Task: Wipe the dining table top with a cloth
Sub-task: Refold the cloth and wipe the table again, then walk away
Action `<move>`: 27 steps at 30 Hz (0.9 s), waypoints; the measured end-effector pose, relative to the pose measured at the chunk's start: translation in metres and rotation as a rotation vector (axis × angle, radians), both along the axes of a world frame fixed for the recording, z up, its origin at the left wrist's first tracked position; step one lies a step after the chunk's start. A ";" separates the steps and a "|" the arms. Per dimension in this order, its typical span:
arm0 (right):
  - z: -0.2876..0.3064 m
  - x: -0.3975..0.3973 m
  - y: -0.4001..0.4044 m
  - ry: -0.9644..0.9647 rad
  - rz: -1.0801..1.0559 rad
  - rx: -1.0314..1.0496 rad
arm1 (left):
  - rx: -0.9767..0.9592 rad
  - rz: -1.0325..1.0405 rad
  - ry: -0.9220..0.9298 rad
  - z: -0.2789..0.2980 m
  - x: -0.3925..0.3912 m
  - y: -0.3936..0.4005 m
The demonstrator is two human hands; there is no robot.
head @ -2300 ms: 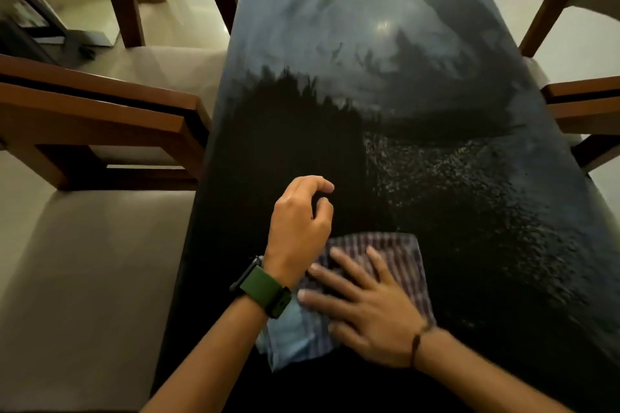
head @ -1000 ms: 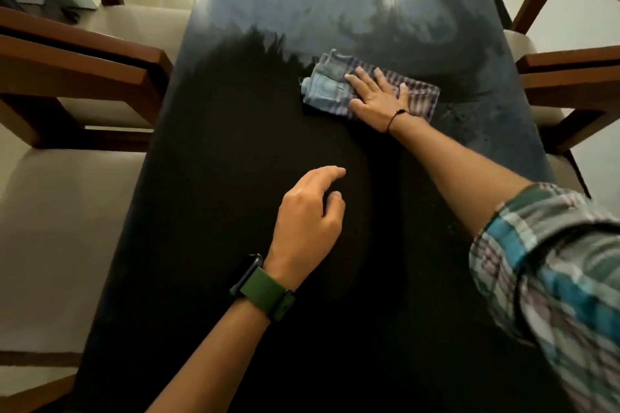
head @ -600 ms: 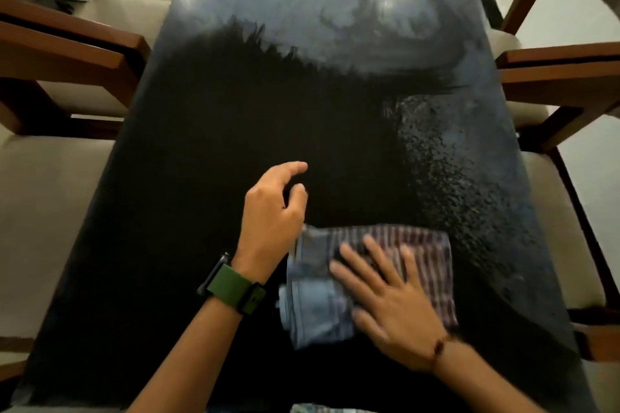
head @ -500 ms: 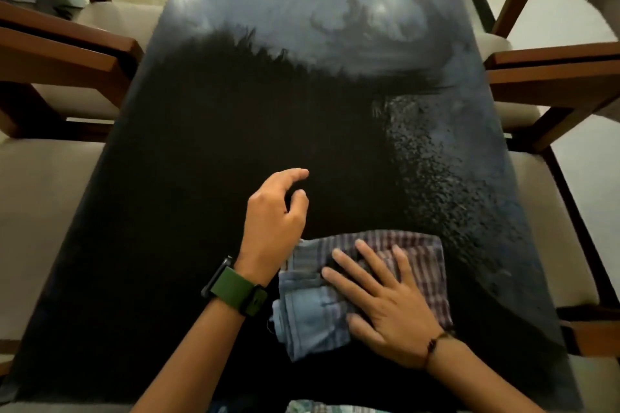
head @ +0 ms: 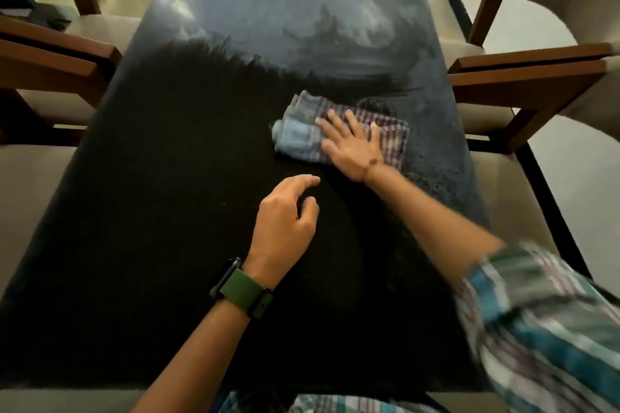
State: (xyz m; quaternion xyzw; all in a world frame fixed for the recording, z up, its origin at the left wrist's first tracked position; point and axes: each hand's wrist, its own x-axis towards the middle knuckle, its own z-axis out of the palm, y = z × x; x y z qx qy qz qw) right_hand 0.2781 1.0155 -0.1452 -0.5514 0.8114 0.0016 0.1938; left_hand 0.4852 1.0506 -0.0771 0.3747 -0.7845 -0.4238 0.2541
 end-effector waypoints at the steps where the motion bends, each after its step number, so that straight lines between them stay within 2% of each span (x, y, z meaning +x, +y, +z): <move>1: -0.001 0.014 0.032 0.015 0.050 0.016 | 0.006 0.012 -0.009 -0.002 0.000 -0.001; 5: -0.006 0.074 0.176 0.088 0.241 -0.050 | 0.031 0.018 -0.011 -0.004 -0.015 -0.004; 8: -0.004 0.077 0.217 0.103 0.279 0.039 | 0.024 -0.006 0.013 -0.003 -0.034 -0.007; 11: -0.003 0.042 0.174 0.106 0.301 -0.052 | 0.055 -0.028 0.047 -0.005 -0.051 -0.011; 13: -0.004 0.000 0.114 0.070 0.189 -0.059 | 0.061 -0.024 0.060 -0.007 -0.061 -0.015; 16: -0.006 -0.069 0.015 0.128 0.038 -0.088 | 0.030 -0.013 0.060 -0.011 -0.072 -0.017; 20: -0.005 -0.121 -0.068 0.063 -0.061 -0.043 | 0.007 -0.027 0.066 -0.011 -0.078 -0.014; 23: -0.002 -0.119 -0.070 0.027 -0.074 -0.031 | -0.003 -0.061 0.037 -0.006 -0.078 -0.015; 27: 0.001 -0.078 0.004 0.024 0.032 -0.007 | -0.039 -0.036 0.023 -0.003 -0.082 -0.022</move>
